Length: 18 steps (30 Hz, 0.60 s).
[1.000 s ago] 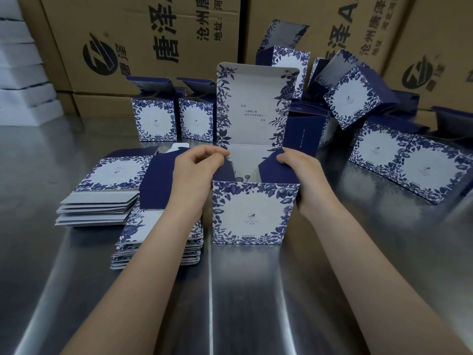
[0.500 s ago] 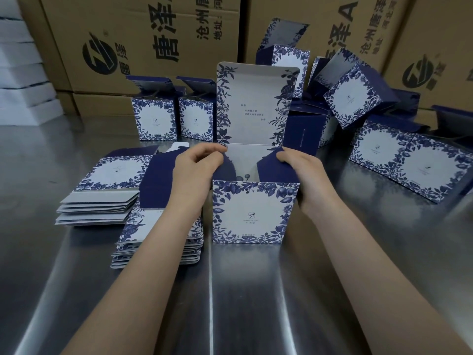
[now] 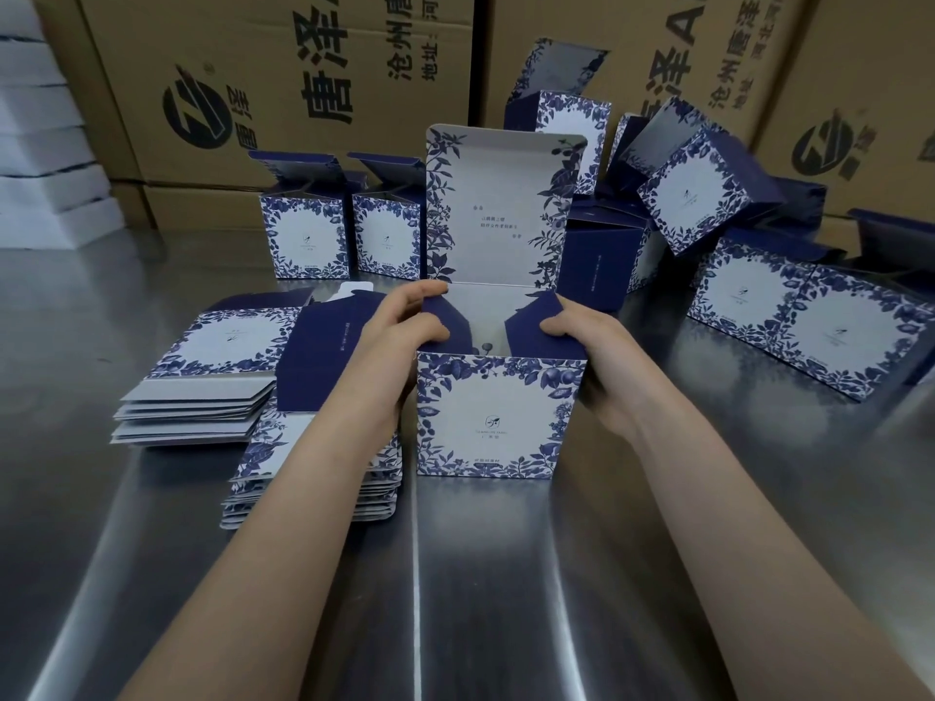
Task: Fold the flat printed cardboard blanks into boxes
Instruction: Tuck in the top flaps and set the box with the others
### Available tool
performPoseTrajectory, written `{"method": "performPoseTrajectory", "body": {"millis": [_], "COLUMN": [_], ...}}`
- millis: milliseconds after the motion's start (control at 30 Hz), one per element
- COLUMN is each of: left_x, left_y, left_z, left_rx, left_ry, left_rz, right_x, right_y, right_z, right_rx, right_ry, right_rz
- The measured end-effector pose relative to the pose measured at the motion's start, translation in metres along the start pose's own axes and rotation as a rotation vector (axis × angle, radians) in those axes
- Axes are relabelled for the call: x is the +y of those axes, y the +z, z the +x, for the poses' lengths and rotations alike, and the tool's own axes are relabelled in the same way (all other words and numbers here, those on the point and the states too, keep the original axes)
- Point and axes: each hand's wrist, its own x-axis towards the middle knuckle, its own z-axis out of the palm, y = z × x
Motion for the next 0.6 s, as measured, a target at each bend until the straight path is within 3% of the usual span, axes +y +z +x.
{"method": "performPoseTrajectory", "body": {"millis": [133,333,600], "left_x": [-0.0001,0.0014,0.0022], "left_y": [0.0011,-0.0009,-0.0024], "left_z": [-0.0002,-0.0021,-0.0009], "left_rx": [0.011,-0.130,-0.119], "left_ry": [0.002,-0.029,-0.052], "left_rz": [-0.008,-0.039,-0.015], "right_x": [0.0029,0.0038,0.0056], "right_y": [-0.0030,-0.0082,-0.0050], "right_z": [0.0016,0.0012,0.0037], "right_rx": [-0.021,-0.125,-0.111], "right_ry": [0.005,0.023,-0.018], "right_rz": [-0.016,-0.034,-0.036]}}
